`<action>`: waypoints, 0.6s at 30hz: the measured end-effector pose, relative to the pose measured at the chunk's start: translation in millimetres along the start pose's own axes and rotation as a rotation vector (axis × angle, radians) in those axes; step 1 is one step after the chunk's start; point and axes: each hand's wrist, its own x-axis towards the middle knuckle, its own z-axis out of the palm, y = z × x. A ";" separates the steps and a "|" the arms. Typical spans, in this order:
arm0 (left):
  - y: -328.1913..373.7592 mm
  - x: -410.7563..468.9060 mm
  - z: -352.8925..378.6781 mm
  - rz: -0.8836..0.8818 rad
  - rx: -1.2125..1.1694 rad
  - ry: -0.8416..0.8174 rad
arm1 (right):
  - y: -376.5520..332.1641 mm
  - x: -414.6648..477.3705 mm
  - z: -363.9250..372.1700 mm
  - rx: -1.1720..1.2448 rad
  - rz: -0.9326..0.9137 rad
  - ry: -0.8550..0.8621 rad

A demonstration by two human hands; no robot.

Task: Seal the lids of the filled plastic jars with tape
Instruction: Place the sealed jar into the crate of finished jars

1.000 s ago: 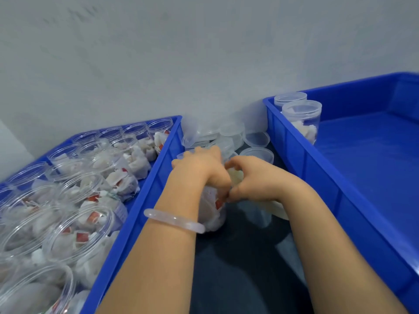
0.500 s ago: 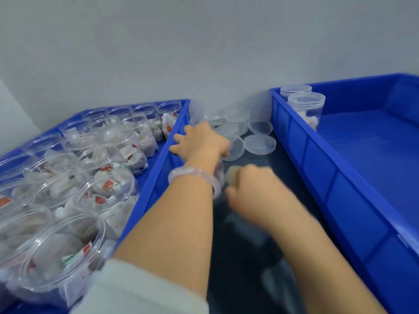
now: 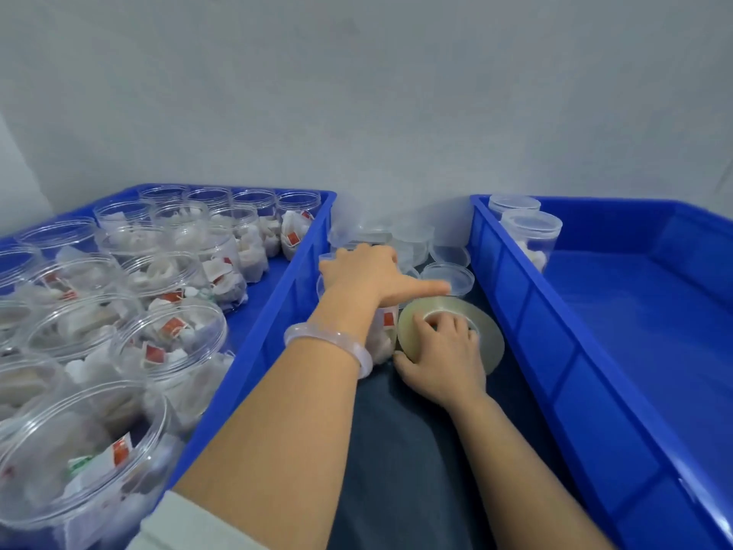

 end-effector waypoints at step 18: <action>-47.0 -21.2 93.7 -0.107 -1.438 0.523 | -24.1 17.1 -32.7 1.505 -0.022 0.152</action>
